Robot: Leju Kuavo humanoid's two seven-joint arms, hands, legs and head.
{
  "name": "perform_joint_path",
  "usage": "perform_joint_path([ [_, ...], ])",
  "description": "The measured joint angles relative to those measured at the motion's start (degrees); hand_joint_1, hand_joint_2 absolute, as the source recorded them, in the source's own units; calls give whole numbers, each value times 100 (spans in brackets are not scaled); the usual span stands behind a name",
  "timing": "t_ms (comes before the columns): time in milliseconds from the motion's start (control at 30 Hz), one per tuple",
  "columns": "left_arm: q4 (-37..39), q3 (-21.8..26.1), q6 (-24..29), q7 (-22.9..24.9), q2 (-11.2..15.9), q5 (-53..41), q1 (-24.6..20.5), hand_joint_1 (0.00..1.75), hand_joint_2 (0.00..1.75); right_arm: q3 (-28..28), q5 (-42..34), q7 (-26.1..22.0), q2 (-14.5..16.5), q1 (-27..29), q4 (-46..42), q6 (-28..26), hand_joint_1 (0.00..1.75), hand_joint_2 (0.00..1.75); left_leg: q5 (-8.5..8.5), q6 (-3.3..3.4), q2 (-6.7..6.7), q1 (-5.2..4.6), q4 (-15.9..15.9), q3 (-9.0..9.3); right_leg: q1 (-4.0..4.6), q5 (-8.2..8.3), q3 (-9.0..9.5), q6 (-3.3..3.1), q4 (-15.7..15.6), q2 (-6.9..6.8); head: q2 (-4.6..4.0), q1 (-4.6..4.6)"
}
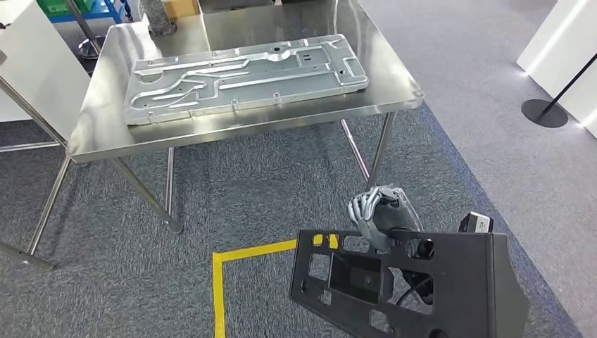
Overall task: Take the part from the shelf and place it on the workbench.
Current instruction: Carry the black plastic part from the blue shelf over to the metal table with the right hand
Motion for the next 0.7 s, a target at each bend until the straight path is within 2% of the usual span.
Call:
perform_joint_path([
  [67,0,1,-1,-9,0,3,-11,0,175,0,0,1,-11,-13,1,-1,175,175,-300,-16,3,-1,738,-446,24,-60,54,-43,-2,-3,0,0],
  [100,0,1,-3,-15,0,5,-17,0,175,0,1,2,-12,-13,1,-2,175,175,-396,-13,3,-4,1035,-666,42,-93,86,-56,-2,-3,0,0],
  [133,0,1,-4,-17,0,5,-22,0,175,0,1,4,-12,-11,2,-3,175,175,-386,7,3,-14,1165,-810,65,-128,127,-68,-2,-3,0,0],
  [167,0,1,-5,-18,1,5,-25,0,175,0,1,6,-13,-11,2,-5,175,175,-252,49,3,-30,1090,-855,90,-165,180,-78,-3,-3,0,0],
  [233,0,0,-7,-11,3,-1,-17,0,175,0,1,8,-13,-16,1,-10,175,175,281,202,4,-97,428,-701,136,-244,300,-95,-11,-2,0,0],
  [267,0,0,-7,-10,8,-2,-9,0,175,0,2,11,-14,-19,1,-11,175,175,450,286,6,-133,97,-601,156,-277,354,-93,-21,-1,0,1],
  [333,0,0,-4,-8,16,-2,-4,0,175,1,6,19,-16,-24,1,-15,175,175,530,408,2,-200,-301,-470,155,-315,420,-55,-40,-3,0,1],
  [400,0,0,-2,-6,17,-1,7,0,175,3,10,30,-18,-31,2,-13,175,175,522,454,-8,-214,-427,-379,138,-287,461,14,-1,-5,0,1],
  [467,0,1,-2,-6,13,3,20,0,175,6,12,37,-16,-58,2,-9,175,175,613,458,-3,-182,-563,-231,124,-335,435,61,167,-2,0,1],
  [500,0,2,-2,-7,10,8,14,0,175,7,13,39,-16,-79,2,-8,175,175,627,451,-1,-162,-609,-166,117,-443,337,75,358,2,0,1],
  [533,0,2,-1,-7,10,12,5,0,175,7,13,40,-15,-91,4,-8,175,175,629,442,1,-151,-636,-129,96,-594,166,97,644,6,0,2],
  [600,0,2,-4,-7,4,19,-4,0,175,7,14,42,-15,-99,16,-8,175,175,591,428,-5,-138,-640,-98,49,-851,-297,154,1306,6,0,2],
  [633,0,2,-9,-7,1,21,5,0,175,7,14,42,-15,-96,25,-8,175,175,561,410,-8,-127,-639,-74,20,-852,-472,202,1484,5,0,2],
  [667,0,2,-13,-7,-3,23,18,0,175,7,15,43,-15,-95,35,-7,175,175,523,385,-12,-107,-634,-35,-11,-730,-548,250,1458,3,0,2],
  [700,0,2,-17,-7,-6,25,31,0,175,7,15,43,-15,-98,45,-7,175,175,476,350,-17,-79,-622,16,-41,-497,-514,303,1218,1,0,2],
])
